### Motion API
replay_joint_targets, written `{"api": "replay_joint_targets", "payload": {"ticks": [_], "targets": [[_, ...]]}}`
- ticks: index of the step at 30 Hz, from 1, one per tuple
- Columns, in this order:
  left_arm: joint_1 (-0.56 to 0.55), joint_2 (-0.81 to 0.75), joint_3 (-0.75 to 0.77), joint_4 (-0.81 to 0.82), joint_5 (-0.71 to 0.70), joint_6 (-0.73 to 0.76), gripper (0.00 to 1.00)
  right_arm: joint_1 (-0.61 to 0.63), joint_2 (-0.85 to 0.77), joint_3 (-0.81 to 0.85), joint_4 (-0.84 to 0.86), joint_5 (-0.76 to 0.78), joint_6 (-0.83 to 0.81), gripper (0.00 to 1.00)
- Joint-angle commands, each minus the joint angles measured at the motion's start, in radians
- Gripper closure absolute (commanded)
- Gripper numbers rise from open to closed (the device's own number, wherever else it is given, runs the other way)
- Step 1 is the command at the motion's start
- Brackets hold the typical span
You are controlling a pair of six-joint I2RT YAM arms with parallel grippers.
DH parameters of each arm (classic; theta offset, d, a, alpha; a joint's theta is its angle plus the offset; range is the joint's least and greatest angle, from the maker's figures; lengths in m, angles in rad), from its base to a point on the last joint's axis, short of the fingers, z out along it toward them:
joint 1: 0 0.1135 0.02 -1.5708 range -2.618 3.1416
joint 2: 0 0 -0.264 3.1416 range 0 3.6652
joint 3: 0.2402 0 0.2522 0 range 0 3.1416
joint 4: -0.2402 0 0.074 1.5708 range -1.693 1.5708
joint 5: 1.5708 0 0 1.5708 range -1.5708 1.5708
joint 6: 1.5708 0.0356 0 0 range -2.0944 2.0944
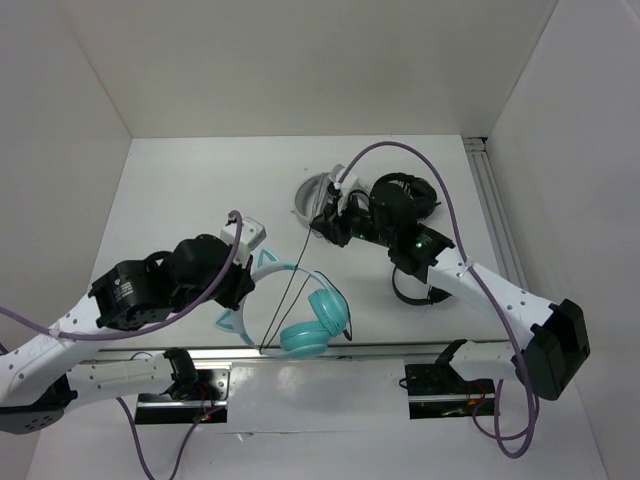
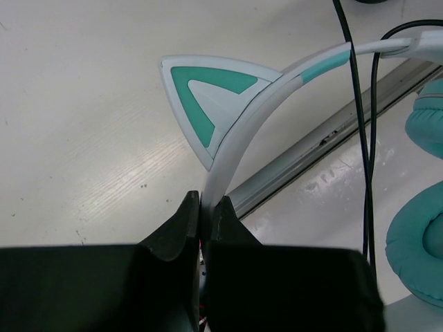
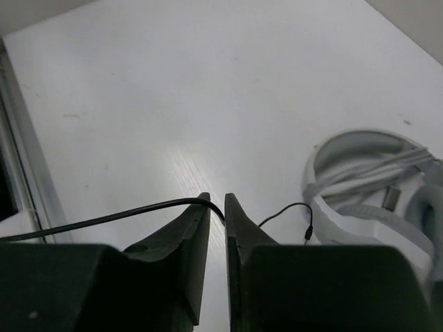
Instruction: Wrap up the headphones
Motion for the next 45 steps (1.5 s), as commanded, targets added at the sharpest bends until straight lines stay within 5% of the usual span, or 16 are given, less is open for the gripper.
{"api": "replay_joint_targets", "payload": {"ticks": [1, 5, 9, 23, 35, 45], "targets": [[-0.013, -0.001, 0.098, 0.012, 0.074, 0.008, 1.00, -0.021, -0.008, -0.114, 0.316, -0.119, 0.113, 0.75], [-0.013, 0.025, 0.173, -0.005, 0.027, -0.038, 1.00, -0.021, 0.040, -0.210, 0.498, -0.168, 0.225, 0.57], [-0.013, 0.053, 0.266, -0.066, -0.013, -0.081, 1.00, -0.011, 0.129, -0.221, 0.601, -0.177, 0.256, 0.53], [-0.013, 0.053, 0.483, -0.255, -0.145, -0.215, 1.00, 0.111, 0.507, -0.153, 0.961, -0.217, 0.420, 0.50], [-0.013, 0.061, 0.441, -0.246, -0.114, -0.213, 1.00, 0.162, 0.239, -0.384, 1.017, 0.389, 0.451, 0.49], [-0.013, 0.082, 0.492, -0.255, -0.124, -0.213, 1.00, 0.153, 0.164, -0.515, 1.006, 0.098, 0.395, 0.38]]}}
